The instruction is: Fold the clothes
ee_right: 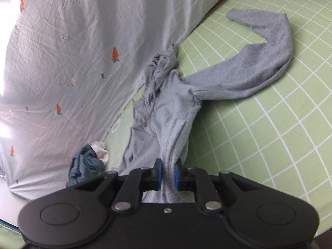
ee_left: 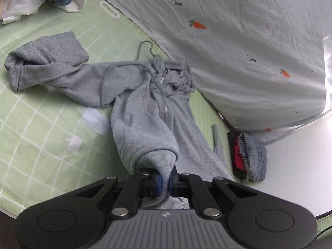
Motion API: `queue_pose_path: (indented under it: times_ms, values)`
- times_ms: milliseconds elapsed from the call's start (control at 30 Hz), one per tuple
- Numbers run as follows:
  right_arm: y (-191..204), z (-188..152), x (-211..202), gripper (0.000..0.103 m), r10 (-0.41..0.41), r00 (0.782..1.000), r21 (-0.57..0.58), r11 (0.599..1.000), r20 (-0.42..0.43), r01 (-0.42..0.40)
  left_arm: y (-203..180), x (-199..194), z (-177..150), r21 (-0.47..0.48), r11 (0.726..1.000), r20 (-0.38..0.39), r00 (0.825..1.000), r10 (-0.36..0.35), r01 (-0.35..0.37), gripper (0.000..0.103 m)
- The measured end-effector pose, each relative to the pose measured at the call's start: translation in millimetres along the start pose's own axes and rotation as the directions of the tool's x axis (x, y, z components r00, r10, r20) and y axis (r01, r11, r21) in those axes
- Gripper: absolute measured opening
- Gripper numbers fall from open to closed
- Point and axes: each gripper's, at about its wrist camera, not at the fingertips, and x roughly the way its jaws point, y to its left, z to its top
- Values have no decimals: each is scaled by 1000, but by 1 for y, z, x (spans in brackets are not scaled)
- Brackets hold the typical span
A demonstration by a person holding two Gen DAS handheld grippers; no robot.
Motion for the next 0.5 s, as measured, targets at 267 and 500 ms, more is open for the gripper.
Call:
queue_pose_path:
  times_ms: [267,500]
  values:
    - [-28,2,47,13,-330,942,-168,934,-62,316,45,61,-15,-87,929,-113,930,349,-359,15]
    - [-33,-19,22,51,-387,922,-263,891,-19,369,53,52,-25,-117,924,-94,930,355,-364,33]
